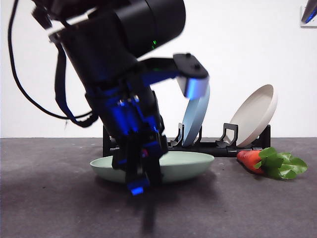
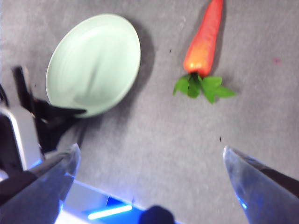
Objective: Take the green plate from the plate rack,put the plate on the table,take the carrot from the table,put the carrot in the plate
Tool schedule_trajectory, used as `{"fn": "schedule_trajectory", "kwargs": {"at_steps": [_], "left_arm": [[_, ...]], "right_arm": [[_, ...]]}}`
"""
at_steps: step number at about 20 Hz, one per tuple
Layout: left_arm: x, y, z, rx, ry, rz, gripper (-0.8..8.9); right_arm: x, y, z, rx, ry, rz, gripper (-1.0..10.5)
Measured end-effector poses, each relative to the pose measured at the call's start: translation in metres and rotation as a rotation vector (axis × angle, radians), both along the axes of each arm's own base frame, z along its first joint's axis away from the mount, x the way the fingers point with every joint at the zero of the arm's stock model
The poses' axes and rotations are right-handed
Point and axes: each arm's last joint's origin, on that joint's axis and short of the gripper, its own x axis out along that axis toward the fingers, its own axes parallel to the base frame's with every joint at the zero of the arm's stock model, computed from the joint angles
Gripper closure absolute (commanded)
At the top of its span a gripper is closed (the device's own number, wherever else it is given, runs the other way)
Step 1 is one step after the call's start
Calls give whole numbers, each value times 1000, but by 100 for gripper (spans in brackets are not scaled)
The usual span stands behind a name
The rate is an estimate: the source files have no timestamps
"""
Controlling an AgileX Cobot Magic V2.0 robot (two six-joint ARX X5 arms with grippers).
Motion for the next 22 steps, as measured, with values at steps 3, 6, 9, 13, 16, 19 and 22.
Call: {"fn": "schedule_trajectory", "kwargs": {"at_steps": [3, 6, 9, 13, 16, 19, 22], "left_arm": [[0, -1, -4, -3, 24, 5, 619], [0, -1, -4, -31, 55, 38, 433], [3, -2, 0, -51, 56, 75, 433], [-1, 1, 14, -74, 115, 128, 433], [-2, 2, 71, -248, 68, 180, 434], [-12, 17, 143, -445, 32, 241, 434], [-31, 44, 200, -609, 31, 305, 435]], "right_arm": [[11, 1, -6, -1, 26, -3, 258], [26, 2, -13, -3, 48, -3, 258], [41, 5, -22, -29, 60, -8, 258], [67, 15, -38, -73, 58, -11, 258], [91, 30, -56, -129, 55, -15, 258], [113, 43, -80, -188, 65, -32, 259], [132, 53, -103, -207, 65, -54, 333]]}}
